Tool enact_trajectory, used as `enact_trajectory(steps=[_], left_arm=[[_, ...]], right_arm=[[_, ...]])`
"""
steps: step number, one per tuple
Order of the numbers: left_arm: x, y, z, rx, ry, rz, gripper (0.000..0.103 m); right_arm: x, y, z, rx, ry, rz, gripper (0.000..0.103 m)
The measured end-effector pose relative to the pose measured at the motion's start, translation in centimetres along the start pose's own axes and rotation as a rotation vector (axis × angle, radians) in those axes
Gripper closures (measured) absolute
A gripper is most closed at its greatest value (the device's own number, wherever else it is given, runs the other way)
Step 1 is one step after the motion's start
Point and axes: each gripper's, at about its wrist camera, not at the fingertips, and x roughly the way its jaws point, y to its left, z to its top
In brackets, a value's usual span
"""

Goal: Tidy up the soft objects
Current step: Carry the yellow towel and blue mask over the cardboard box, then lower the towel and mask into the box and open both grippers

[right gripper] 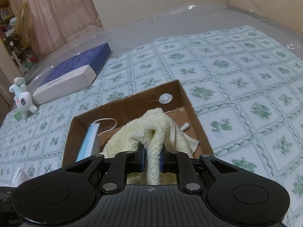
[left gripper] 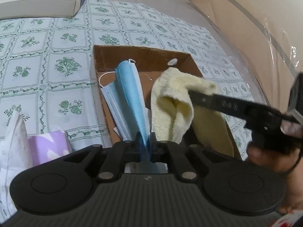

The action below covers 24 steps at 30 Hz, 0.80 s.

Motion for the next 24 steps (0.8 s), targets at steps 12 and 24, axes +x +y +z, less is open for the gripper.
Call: enact_trajectory(steps=[12, 24], left_arm=[[-3.4, 0.0, 0.0, 0.031, -0.057, -0.015, 0.068], [-9.1, 1.1, -1.4, 0.014, -0.091, -0.001, 0.064]], right_arm=[[-3.8, -0.9, 0.2, 0.073, -0.079, 0.023, 0.044], [-14.3, 1.3, -2.6, 0.101, -0.179, 0.068, 0.040]])
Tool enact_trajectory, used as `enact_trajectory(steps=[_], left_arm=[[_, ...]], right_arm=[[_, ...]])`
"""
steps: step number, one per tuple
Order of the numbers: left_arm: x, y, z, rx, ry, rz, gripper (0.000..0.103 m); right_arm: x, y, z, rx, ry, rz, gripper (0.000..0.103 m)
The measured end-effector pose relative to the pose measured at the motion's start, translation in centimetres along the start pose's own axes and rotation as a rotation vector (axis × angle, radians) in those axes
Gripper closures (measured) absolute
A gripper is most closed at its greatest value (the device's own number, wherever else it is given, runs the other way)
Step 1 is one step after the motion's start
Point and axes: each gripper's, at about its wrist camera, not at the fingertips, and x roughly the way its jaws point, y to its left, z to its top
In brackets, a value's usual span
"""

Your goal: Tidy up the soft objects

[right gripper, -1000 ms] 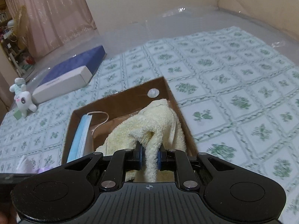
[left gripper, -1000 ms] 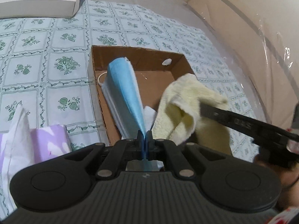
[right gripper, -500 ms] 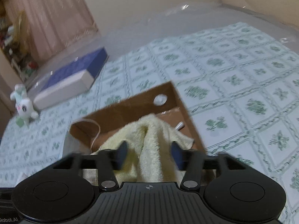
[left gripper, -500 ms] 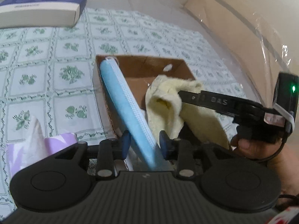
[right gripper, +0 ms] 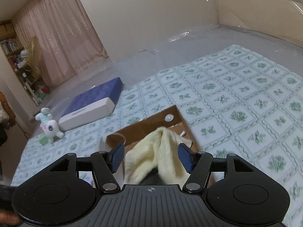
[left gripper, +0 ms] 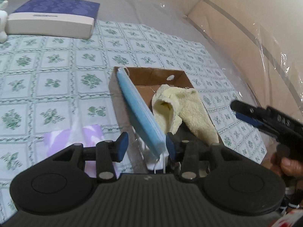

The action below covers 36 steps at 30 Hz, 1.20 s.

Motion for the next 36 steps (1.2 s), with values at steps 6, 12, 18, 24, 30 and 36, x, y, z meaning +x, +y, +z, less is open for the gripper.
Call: enact_trajectory(steps=[6, 12, 18, 24, 30, 36], left_arm=[[-4.1, 0.0, -2.2, 0.018, -0.051, 0.006, 0.054], [-8.4, -0.9, -6.2, 0.068, -0.126, 0.047, 0.026], [-11.9, -1.9, -10.9, 0.125, -0.193, 0.097, 0.004], [-13.8, -2.4, -15.3, 0.151, -0.208, 0.144, 0.000], [-15.1, -2.5, -19.0, 0.183, -0.195, 0.149, 0.000], [-16.4, -2.7, -21.6, 0.158, -0.171, 0.178, 0.001]], right_arm=[[-3.8, 1.4, -3.2, 0.012, 0.021, 0.014, 0.037], [-7.7, 2.5, -6.9, 0.003, 0.024, 0.008, 0.025], [-11.3, 4.0, -10.3, -0.055, 0.021, -0.039, 0.019], [-14.2, 5.5, -13.6, -0.121, 0.005, -0.095, 0.016], [-16.2, 6.8, -17.0, -0.154, 0.001, -0.136, 0.015], [-17.5, 7.4, -19.6, -0.189, 0.019, -0.166, 0.015]])
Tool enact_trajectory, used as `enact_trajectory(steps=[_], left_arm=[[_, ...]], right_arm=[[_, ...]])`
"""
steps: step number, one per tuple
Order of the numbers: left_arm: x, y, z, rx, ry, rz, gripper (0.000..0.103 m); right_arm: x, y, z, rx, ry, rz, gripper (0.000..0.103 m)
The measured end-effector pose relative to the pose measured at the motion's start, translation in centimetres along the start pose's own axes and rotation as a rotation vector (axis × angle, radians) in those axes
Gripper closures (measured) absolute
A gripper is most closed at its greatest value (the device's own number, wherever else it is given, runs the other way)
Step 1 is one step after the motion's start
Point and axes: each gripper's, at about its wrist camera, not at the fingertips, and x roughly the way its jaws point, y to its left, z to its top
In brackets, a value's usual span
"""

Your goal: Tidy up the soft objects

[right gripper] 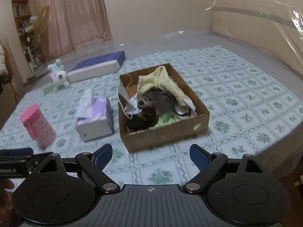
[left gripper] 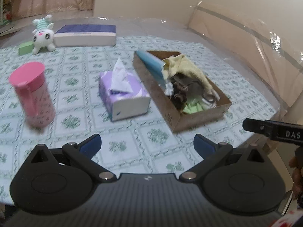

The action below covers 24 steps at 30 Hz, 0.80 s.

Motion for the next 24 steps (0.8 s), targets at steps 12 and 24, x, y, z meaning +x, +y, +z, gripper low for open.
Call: enact_trajectory(steps=[12, 24], left_arm=[[-2.1, -0.4, -2.5, -0.034, 0.003, 0.048, 0.001], [-2.8, -0.8, -4.6, -0.001, 0.014, 0.088, 0.001]], right_arm=[[-2.2, 1.4, -2.5, -0.043, 0.000, -0.067, 0.015], [-2.7, 3.3, -3.8, -0.091, 0.011, -0.064, 0.015]])
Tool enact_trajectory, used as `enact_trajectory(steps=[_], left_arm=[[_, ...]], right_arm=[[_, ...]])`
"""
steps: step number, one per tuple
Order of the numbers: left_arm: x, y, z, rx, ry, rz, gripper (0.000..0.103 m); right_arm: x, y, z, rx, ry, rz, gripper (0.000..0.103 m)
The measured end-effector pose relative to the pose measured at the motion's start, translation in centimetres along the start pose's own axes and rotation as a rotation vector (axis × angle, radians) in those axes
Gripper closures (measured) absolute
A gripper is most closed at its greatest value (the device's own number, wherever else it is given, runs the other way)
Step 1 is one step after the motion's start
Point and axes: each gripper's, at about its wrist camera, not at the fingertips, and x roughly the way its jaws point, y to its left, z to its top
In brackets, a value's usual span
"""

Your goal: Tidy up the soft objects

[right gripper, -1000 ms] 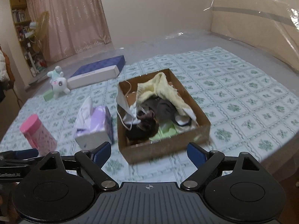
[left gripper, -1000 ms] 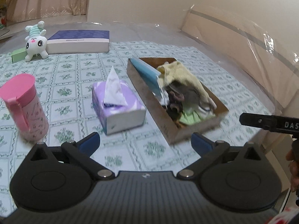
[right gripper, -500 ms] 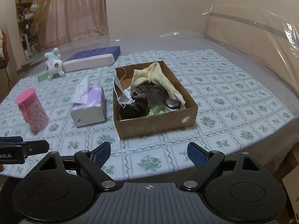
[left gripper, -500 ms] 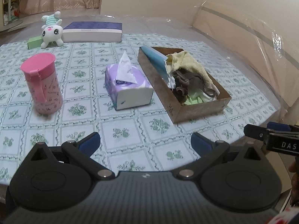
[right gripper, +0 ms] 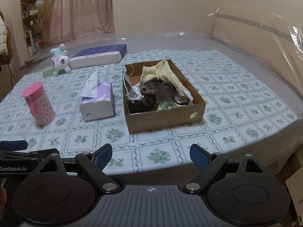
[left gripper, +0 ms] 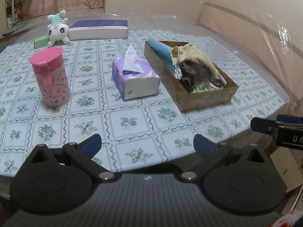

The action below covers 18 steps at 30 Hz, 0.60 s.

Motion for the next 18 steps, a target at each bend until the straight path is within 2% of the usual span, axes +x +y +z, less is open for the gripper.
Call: enact_trajectory(steps=[18], left_arm=[[0.0, 0.3, -0.7, -0.004, 0.009, 0.004, 0.001]], right_arm=[[1.2, 0.8, -0.5, -0.005, 0.032, 0.015, 0.015]])
